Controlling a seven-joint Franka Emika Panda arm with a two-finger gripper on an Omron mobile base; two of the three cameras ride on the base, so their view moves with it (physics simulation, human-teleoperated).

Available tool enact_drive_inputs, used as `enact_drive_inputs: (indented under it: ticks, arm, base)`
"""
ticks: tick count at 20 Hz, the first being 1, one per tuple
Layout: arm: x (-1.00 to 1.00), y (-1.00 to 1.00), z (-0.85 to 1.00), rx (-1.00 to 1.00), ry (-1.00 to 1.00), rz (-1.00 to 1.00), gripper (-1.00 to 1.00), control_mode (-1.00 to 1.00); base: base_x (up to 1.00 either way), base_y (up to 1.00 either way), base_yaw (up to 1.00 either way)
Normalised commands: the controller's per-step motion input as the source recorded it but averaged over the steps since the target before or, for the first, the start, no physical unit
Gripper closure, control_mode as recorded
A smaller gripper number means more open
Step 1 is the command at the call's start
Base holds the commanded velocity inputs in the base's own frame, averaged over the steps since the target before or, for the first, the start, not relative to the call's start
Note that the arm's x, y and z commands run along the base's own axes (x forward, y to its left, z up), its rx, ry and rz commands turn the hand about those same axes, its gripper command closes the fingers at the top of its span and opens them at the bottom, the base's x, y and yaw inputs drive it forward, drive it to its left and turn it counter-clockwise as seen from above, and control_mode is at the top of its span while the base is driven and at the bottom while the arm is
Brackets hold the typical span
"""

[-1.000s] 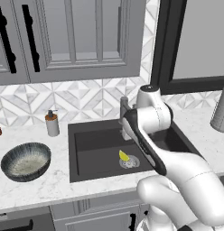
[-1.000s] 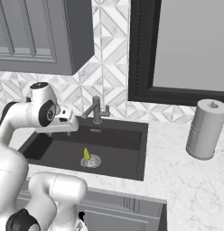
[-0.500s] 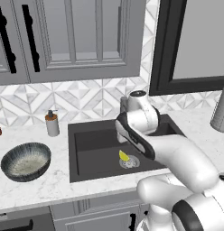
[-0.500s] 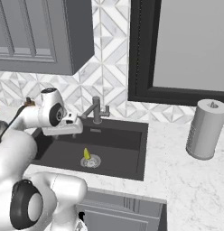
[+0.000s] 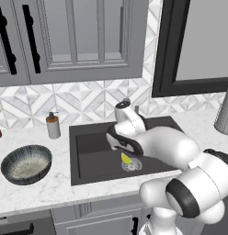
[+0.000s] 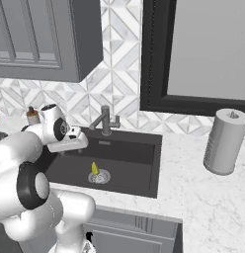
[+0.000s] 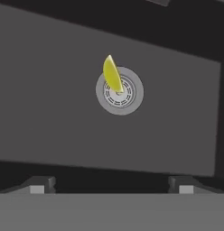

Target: Pick the lemon wedge from the sink and place it in the bowl. Then pick the bowl and place it in the microwave. Then close the microwave door and press the start button.

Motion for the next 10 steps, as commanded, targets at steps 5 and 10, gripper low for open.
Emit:
enact_drive_inputs:
  ticks: [5, 10]
  arm:
    - [0.35, -0.11, -0.27, 0.0, 0.04, 0.0, -1.0, -1.0]
    - [0.27, -0.19, -0.38, 0.02, 0.05, 0.0, -1.0, -1.0]
  base:
    - [0.0, 0.0, 0.0]
    - [0.0, 0.0, 0.0]
